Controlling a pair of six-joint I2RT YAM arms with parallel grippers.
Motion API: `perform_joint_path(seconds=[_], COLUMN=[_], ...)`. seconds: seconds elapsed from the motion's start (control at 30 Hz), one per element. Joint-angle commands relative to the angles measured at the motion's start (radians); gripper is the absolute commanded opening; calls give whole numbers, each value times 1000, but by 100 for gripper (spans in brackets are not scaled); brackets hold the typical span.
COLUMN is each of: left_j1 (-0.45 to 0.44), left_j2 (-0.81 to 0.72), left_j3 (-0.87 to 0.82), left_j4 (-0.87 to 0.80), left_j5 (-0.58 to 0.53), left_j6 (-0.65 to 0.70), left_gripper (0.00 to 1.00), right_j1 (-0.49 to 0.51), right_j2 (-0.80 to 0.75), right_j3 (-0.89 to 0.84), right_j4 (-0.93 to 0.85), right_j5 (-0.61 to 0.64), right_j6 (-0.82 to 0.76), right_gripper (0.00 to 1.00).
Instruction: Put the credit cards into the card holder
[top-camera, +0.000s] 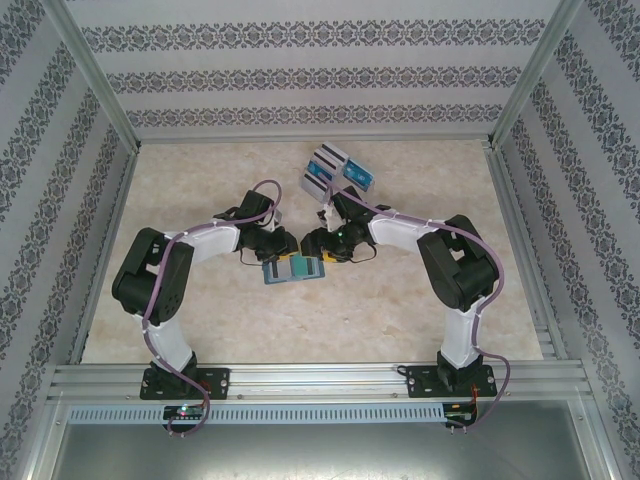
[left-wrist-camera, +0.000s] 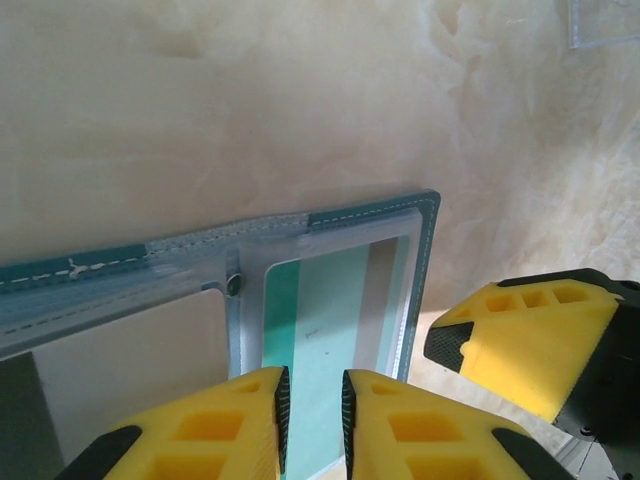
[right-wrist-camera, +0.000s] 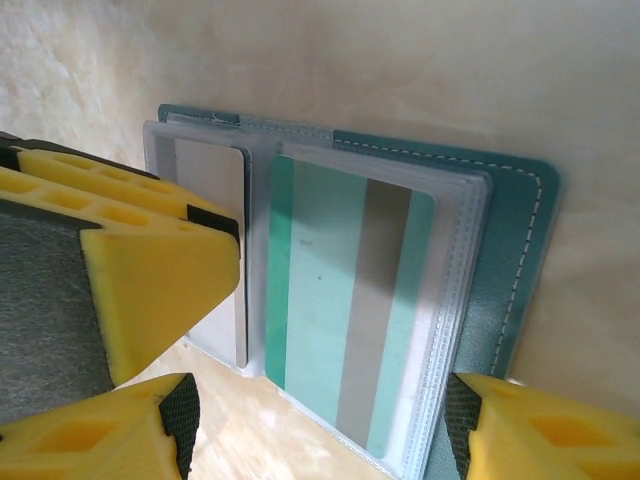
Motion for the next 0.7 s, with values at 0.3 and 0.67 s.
perform_joint_path(seconds=[0.3,0.67], left_j1=[-11,-26], left_j2=[49,97], left_j3=[6,23], left_j4=[-15,-42], left_j5=[-24,-49], left_j6=[11,32], left_gripper=[16,4], right_j1=[14,26], right_j2=[56,73], right_j3=[45,64], right_j4=[-2,1], right_j5=[-35,-57], right_j6=[11,22], right_gripper=[68,68])
